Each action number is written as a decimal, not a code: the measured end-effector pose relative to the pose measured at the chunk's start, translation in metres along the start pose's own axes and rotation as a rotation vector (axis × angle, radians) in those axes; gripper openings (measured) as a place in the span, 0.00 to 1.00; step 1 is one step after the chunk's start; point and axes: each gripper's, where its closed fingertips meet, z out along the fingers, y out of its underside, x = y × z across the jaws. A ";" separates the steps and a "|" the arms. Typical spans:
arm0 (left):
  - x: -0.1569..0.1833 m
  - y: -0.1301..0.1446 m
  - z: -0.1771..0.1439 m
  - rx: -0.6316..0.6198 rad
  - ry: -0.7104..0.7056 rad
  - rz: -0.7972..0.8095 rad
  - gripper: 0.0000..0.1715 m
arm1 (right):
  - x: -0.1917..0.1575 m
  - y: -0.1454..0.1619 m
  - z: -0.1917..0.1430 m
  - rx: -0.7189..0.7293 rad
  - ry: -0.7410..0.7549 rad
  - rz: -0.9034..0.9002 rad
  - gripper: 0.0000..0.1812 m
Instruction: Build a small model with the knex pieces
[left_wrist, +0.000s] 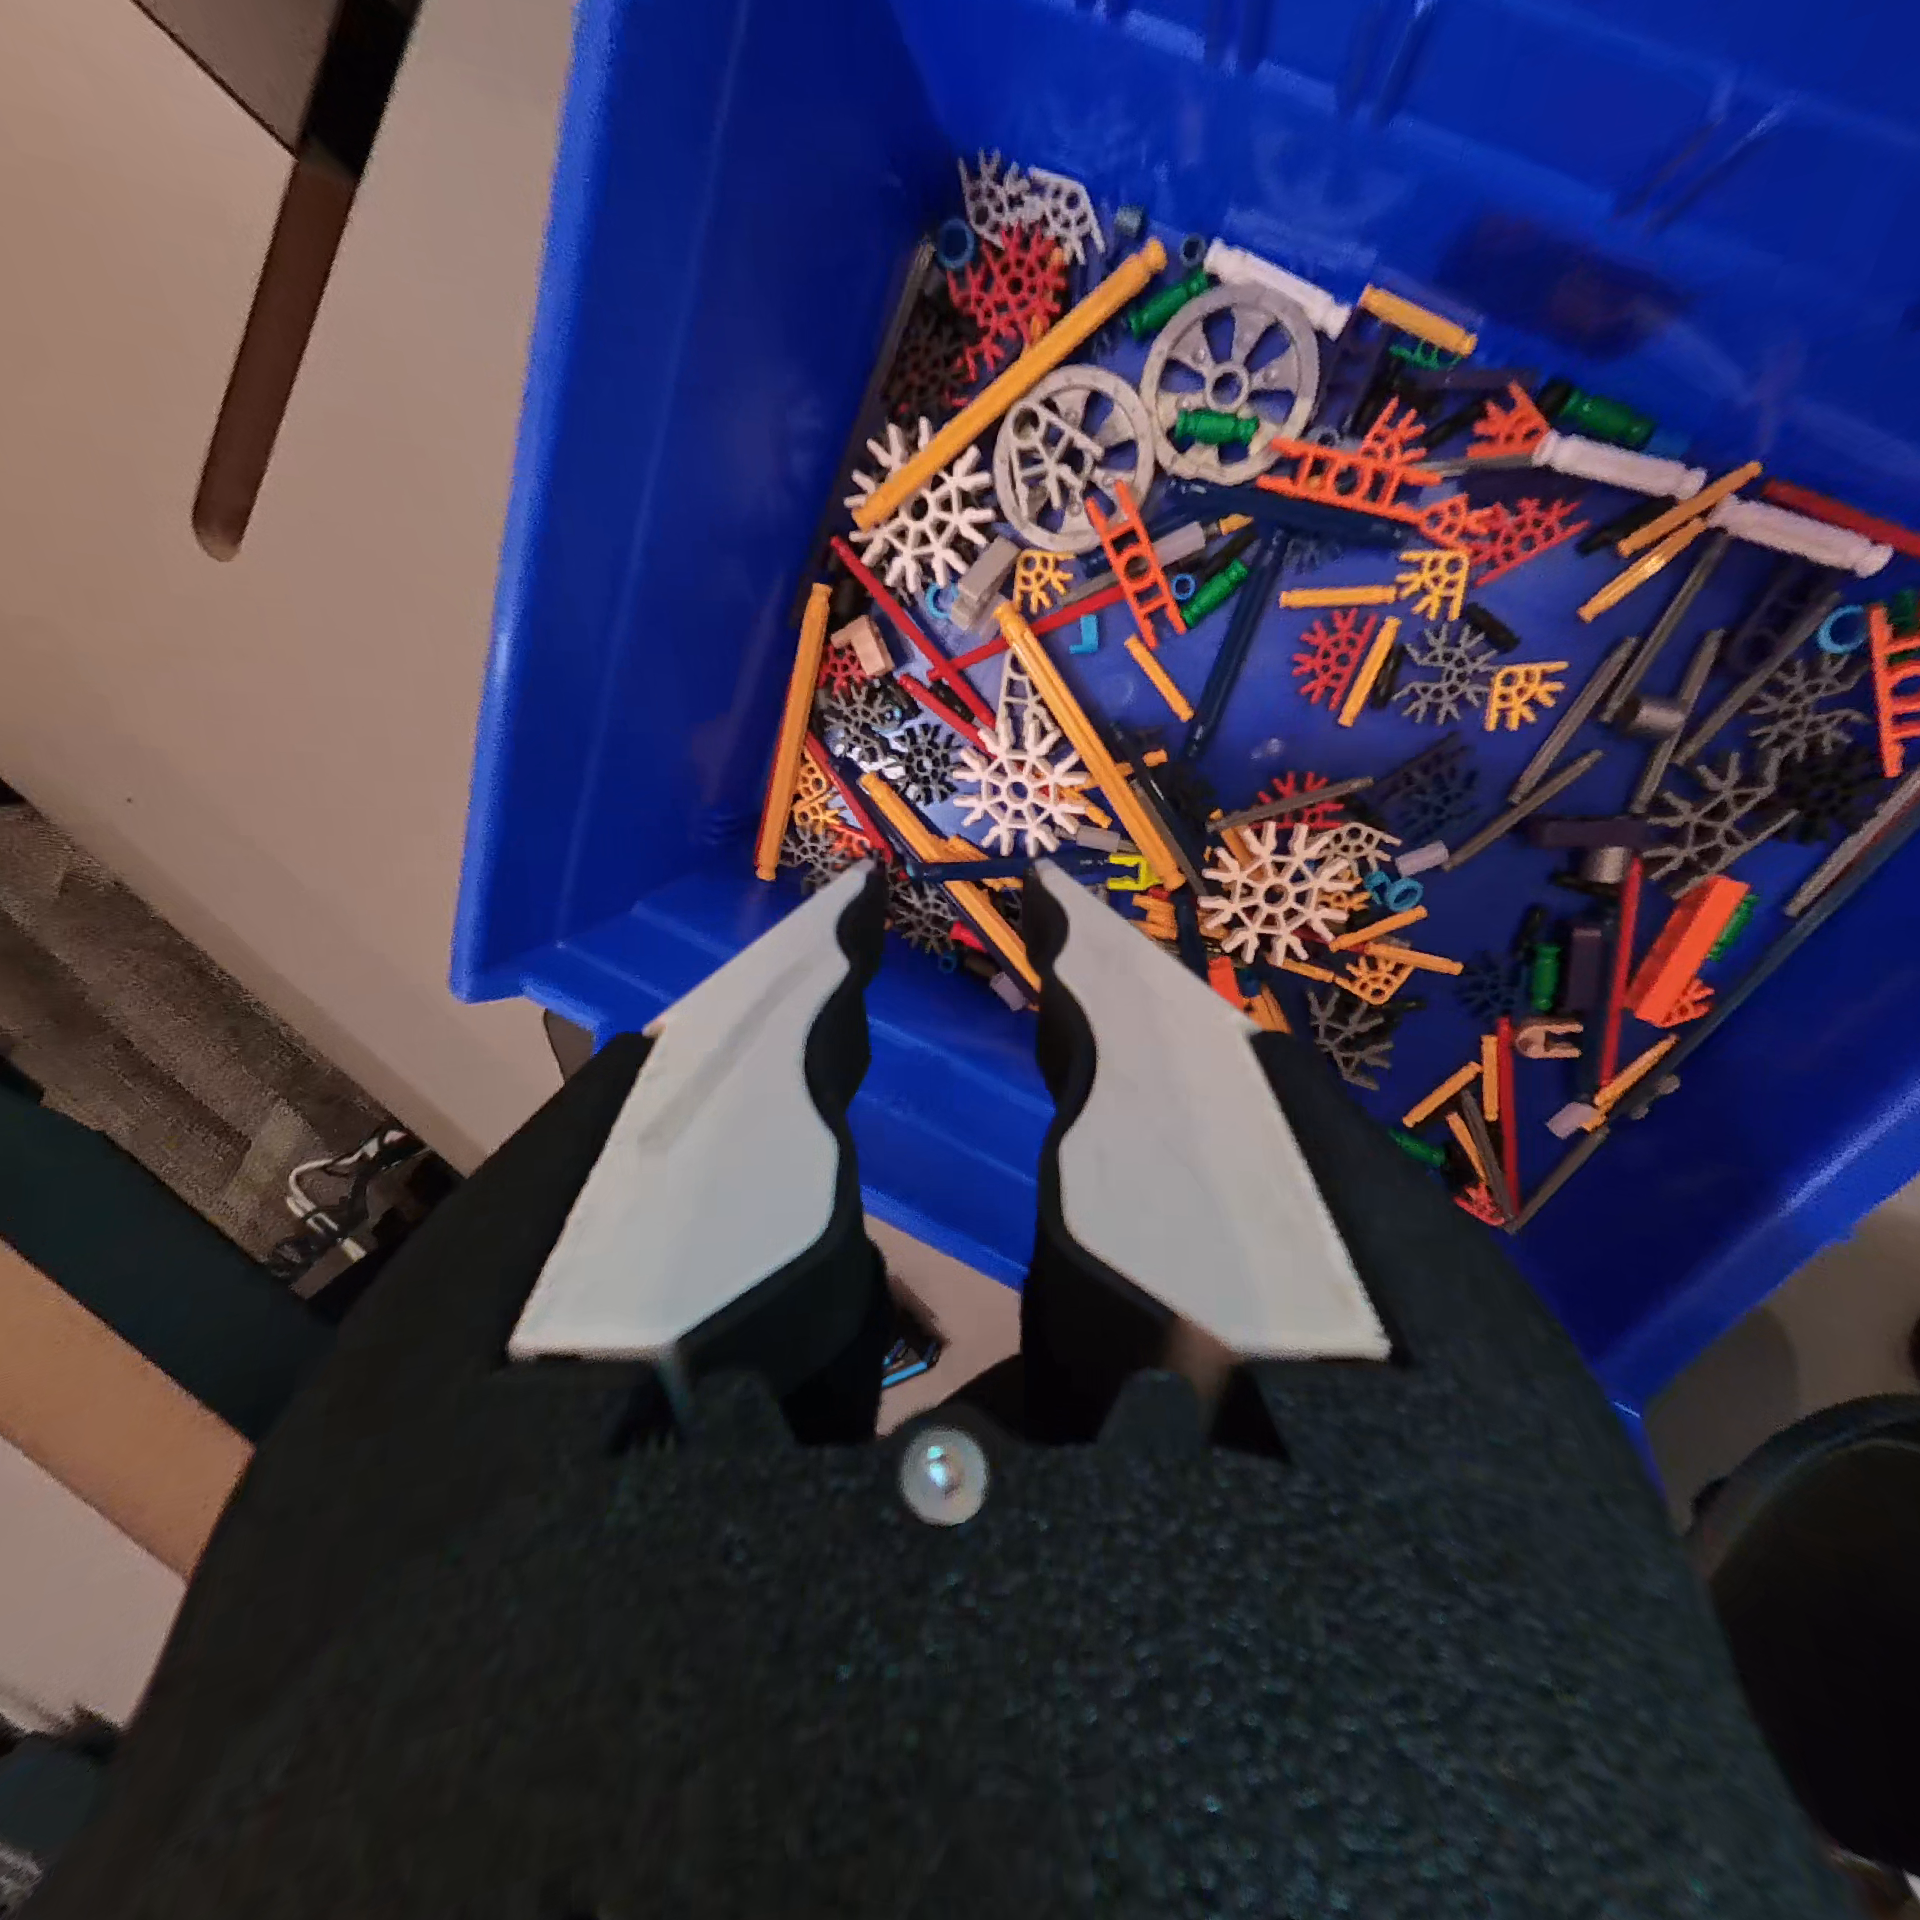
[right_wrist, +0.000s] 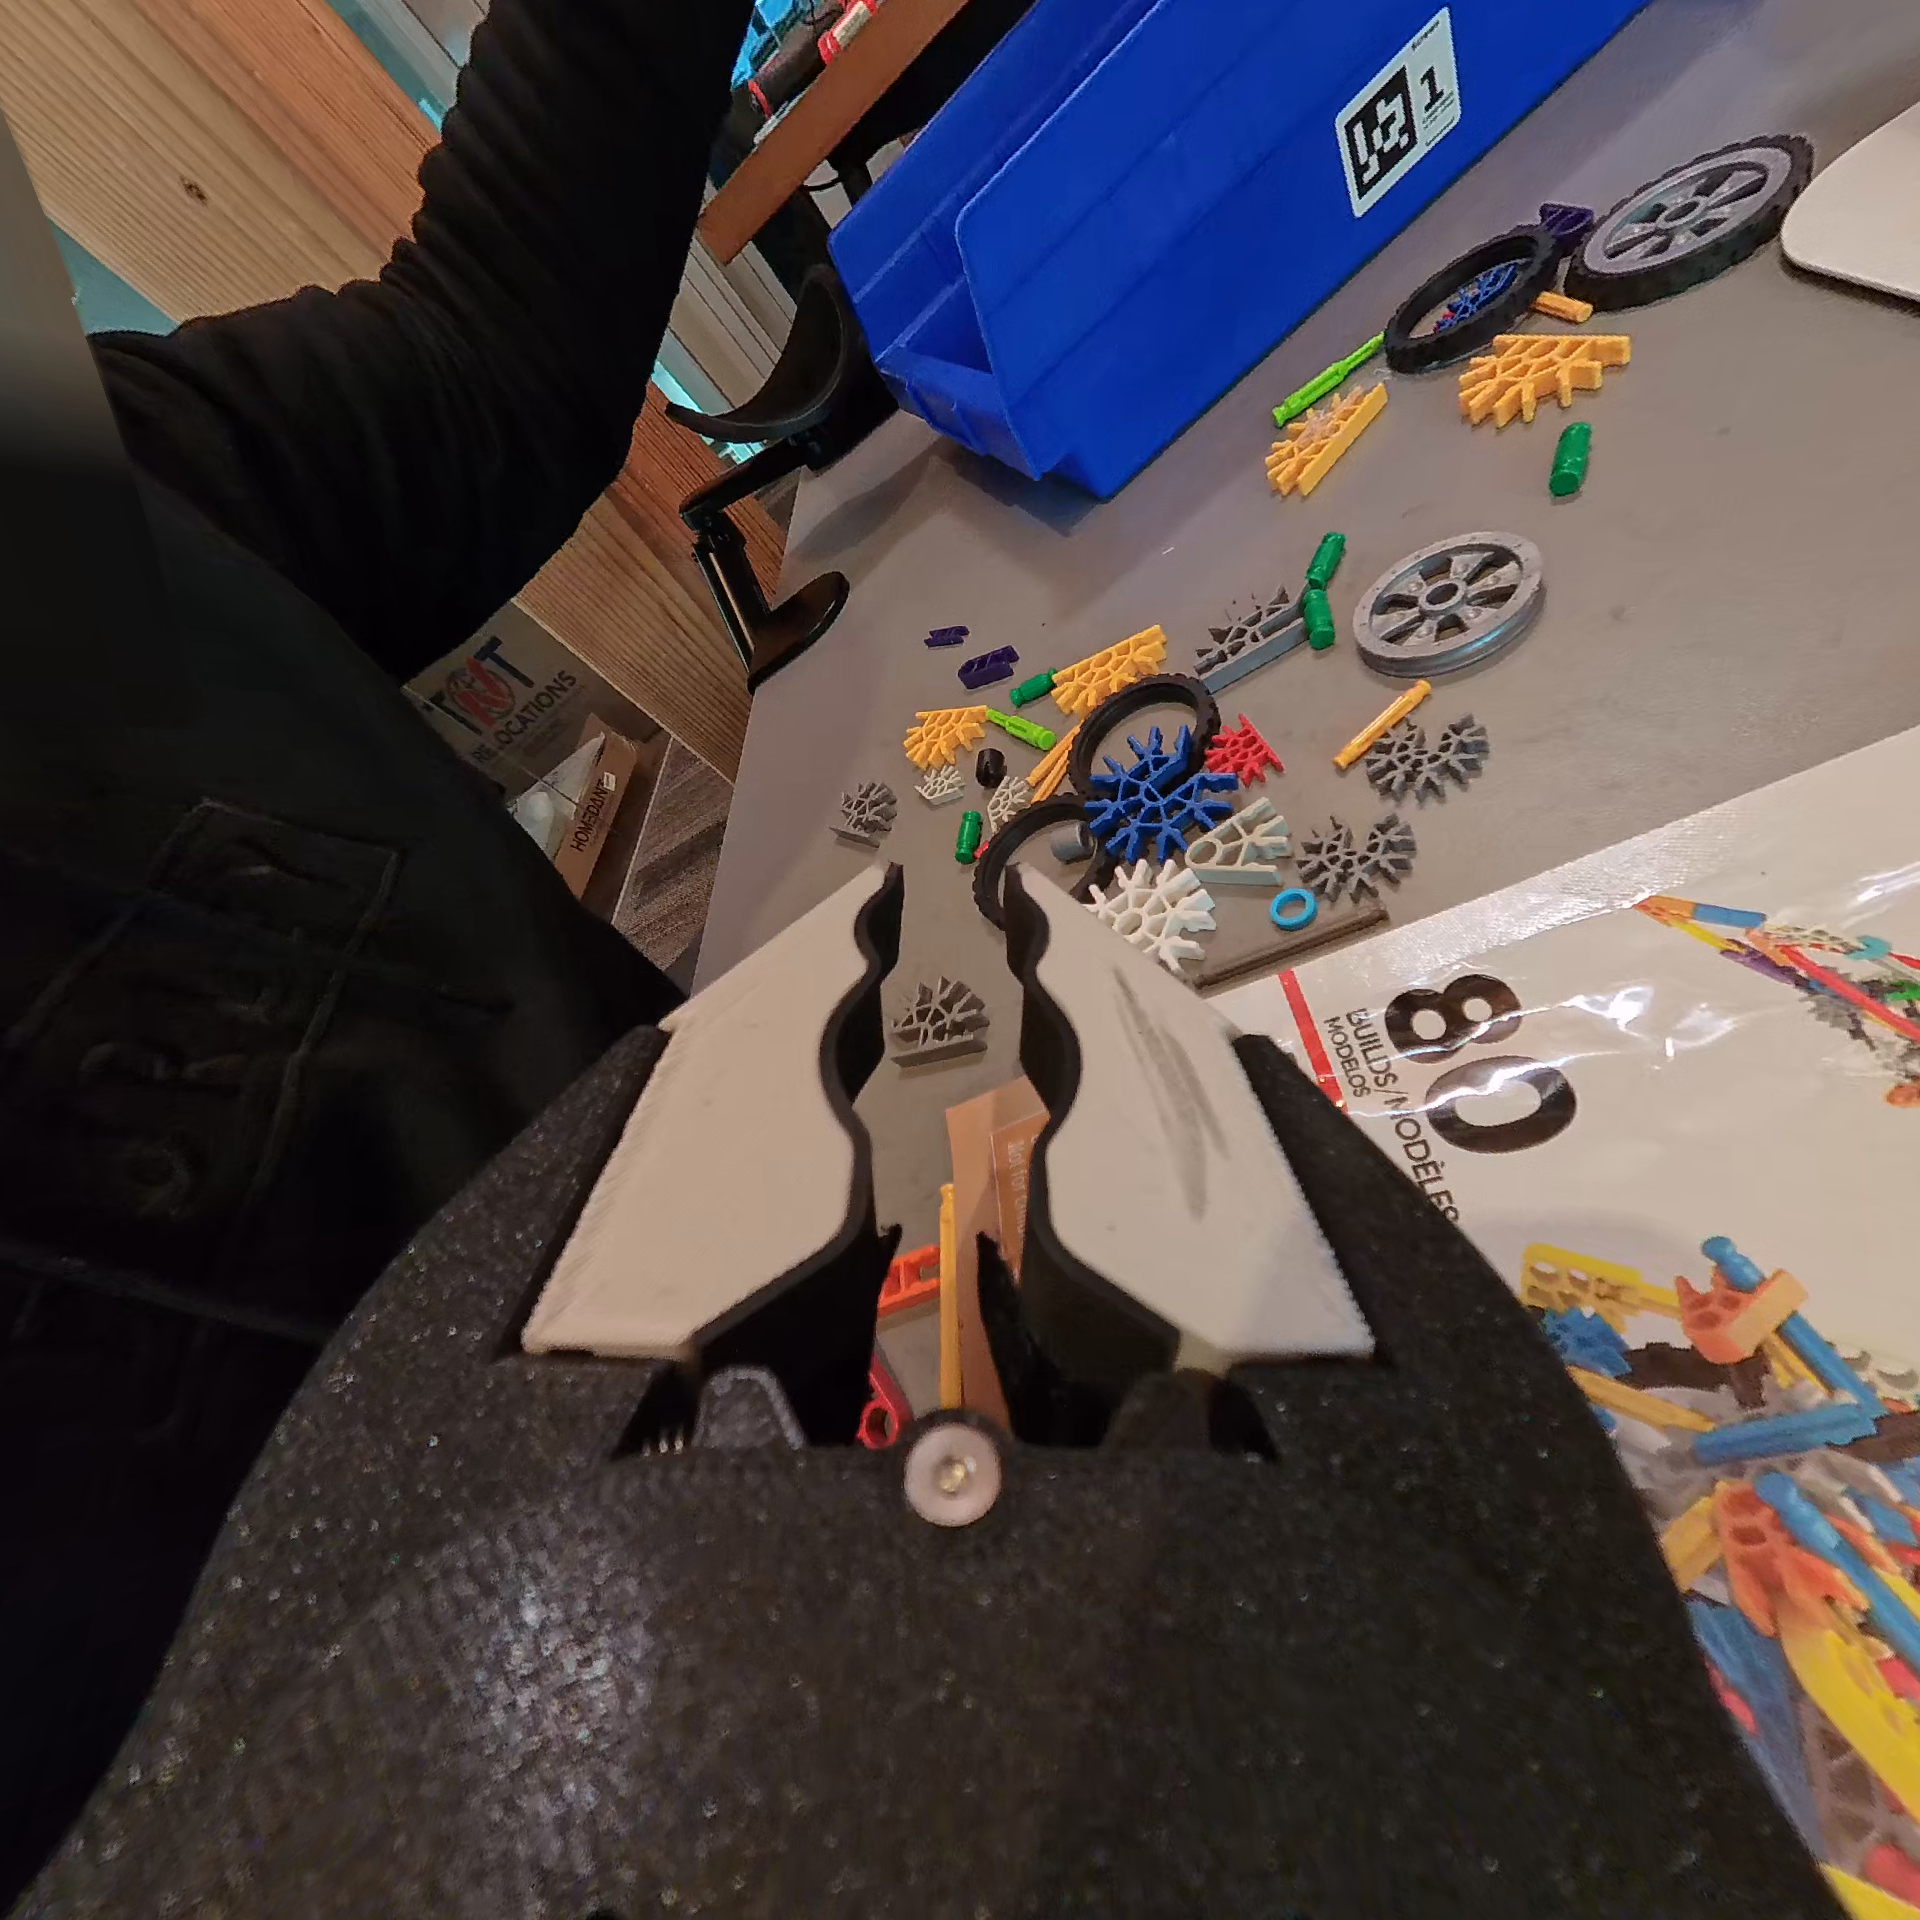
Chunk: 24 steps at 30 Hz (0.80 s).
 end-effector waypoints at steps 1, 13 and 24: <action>0.002 0.002 0.003 -0.018 0.004 0.008 0.15 | 0.000 0.000 0.000 0.000 0.000 -0.001 0.10; -0.001 0.018 0.014 -0.136 0.006 0.051 0.30 | -0.001 0.001 0.000 -0.005 -0.003 -0.009 0.10; 0.010 0.026 0.023 -0.210 0.070 0.104 0.42 | -0.002 0.001 0.000 -0.006 -0.007 -0.012 0.10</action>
